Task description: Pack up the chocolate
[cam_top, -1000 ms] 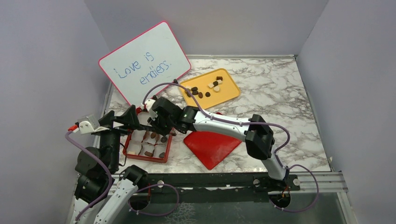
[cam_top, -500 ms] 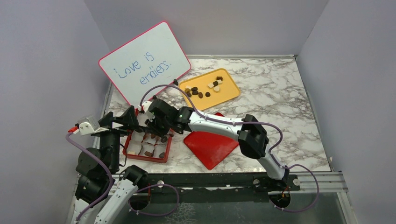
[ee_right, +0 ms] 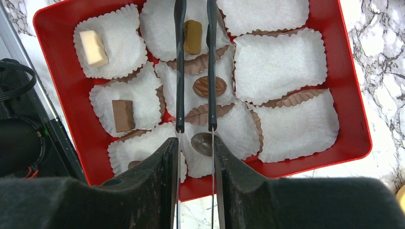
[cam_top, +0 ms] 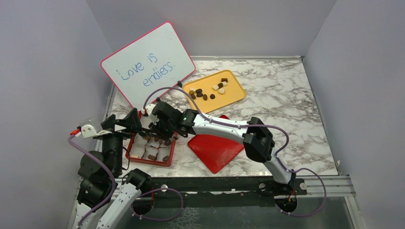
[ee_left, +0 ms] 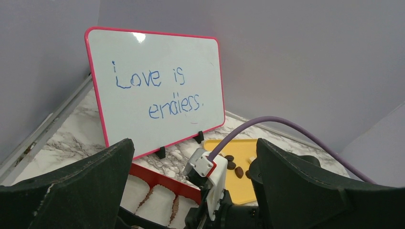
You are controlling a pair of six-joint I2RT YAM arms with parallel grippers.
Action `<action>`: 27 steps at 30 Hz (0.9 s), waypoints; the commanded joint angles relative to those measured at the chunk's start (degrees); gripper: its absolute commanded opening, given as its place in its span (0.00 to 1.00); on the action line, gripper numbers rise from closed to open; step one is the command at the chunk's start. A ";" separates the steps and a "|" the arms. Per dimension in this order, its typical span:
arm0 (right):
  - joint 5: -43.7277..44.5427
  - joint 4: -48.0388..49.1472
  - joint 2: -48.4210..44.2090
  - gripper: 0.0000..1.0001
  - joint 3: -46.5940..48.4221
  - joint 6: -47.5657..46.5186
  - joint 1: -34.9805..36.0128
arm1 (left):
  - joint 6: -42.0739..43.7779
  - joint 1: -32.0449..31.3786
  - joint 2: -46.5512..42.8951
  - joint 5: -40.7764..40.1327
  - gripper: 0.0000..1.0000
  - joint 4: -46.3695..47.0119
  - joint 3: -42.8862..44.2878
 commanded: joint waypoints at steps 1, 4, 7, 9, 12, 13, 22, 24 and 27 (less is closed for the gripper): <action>1.98 -0.21 -3.16 0.35 0.46 -0.92 0.63 | 0.34 -0.11 0.19 -0.54 0.99 0.38 -0.26; 2.33 0.76 -5.26 0.35 -1.30 -1.01 0.63 | 0.10 -0.11 0.51 -0.31 0.99 0.44 -0.35; 3.45 1.76 -7.76 0.35 -3.34 -1.17 0.63 | 0.11 -0.11 0.73 -0.12 0.99 0.42 -0.56; 4.38 1.73 -9.16 0.35 -4.30 -1.25 0.63 | 0.01 -0.11 0.74 0.01 0.99 0.44 -0.97; 5.60 2.12 -11.66 0.35 -6.24 -1.41 0.63 | -0.04 -0.11 0.81 0.13 0.99 0.42 -1.58; 6.42 2.25 -12.48 0.35 -7.00 -1.44 0.63 | -0.13 -0.11 0.87 0.21 0.99 0.42 -1.84; 16.98 0.79 -20.35 0.35 -13.30 -2.41 -0.72 | -0.81 -0.11 3.00 2.52 0.99 0.70 -3.96; 19.11 0.41 -21.99 0.35 -14.79 -2.41 -1.66 | -0.22 -0.11 3.91 3.25 0.99 1.29 -5.05; 21.68 0.25 -24.42 0.35 -17.23 -2.41 -3.63 | 0.81 -0.11 6.11 5.32 0.99 1.40 -4.87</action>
